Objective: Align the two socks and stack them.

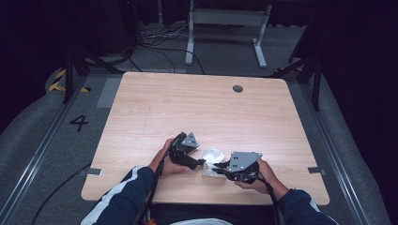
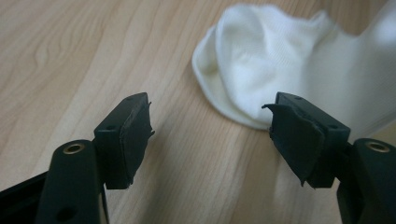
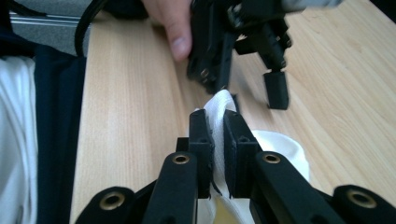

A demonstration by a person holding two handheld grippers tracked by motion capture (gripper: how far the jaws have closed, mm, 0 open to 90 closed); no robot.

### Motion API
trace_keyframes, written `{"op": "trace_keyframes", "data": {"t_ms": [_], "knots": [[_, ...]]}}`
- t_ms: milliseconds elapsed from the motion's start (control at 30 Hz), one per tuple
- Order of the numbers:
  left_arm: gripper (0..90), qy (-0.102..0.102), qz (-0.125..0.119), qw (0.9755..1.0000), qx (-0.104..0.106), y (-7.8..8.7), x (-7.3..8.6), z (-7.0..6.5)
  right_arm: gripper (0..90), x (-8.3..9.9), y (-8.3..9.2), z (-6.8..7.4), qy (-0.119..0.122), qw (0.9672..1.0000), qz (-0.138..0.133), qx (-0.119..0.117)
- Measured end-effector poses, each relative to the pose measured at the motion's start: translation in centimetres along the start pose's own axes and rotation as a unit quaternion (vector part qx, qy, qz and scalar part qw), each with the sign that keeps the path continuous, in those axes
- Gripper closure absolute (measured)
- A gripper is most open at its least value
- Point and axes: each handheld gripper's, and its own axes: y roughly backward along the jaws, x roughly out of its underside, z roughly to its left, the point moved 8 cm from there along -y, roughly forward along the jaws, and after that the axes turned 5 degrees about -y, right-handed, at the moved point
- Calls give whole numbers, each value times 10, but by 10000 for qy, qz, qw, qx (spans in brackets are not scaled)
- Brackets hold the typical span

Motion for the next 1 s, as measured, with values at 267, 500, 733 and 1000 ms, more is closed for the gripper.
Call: {"op": "trace_keyframes", "data": {"t_ms": [267,500,733,1000], "knots": [[297,-61,7,10000,-41,0,0,0,831,-2,-2,-18,-140,9996,-12,238],[313,-76,-17,10000,-25,0,0,-1,828,8,-19,-40,-274,9988,195,362],[313,-80,-35,10000,-19,0,0,-1,816,21,-35,-56,-487,9968,494,406],[348,42,-400,9991,103,19,-6,-2,809,33,-46,-58,-664,9947,707,343]]}}
